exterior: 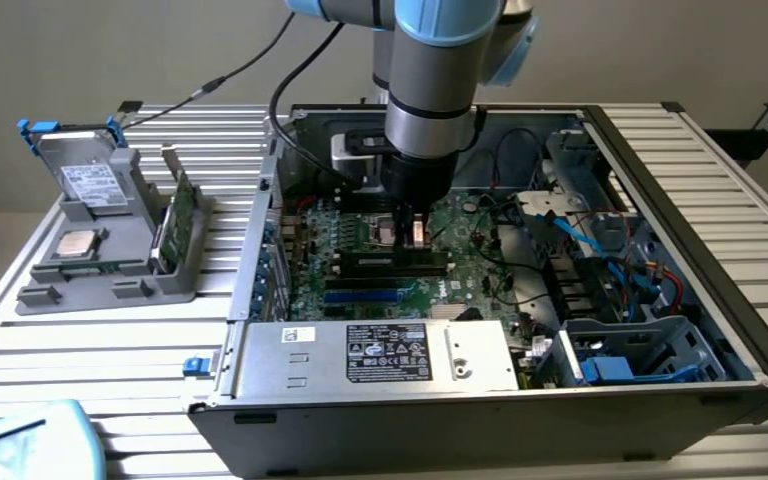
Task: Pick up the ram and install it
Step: 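Insert the ram into the slot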
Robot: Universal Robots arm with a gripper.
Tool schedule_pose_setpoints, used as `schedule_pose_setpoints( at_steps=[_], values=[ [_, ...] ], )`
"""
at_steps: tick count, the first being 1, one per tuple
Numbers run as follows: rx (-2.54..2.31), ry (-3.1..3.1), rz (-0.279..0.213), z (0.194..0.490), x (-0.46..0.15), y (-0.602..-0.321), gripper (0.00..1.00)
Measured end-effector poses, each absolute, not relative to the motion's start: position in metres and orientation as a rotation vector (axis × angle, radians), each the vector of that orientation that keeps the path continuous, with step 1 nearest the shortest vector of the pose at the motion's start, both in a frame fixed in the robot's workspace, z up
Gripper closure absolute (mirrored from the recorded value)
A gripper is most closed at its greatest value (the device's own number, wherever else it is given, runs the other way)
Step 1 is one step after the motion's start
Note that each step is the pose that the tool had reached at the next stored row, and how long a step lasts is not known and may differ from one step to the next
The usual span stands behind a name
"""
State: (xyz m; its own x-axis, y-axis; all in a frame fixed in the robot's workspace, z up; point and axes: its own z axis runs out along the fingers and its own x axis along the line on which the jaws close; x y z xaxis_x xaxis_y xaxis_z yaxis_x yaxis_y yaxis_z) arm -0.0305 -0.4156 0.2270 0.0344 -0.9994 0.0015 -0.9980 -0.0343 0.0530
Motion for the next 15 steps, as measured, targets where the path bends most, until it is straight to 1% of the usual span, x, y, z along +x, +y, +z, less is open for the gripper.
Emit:
schedule_pose_setpoints(
  at_steps=[15],
  values=[
    [2.226, -2.152, -0.045, 0.2262, -0.0307, -0.4139, 0.86]
  ],
)
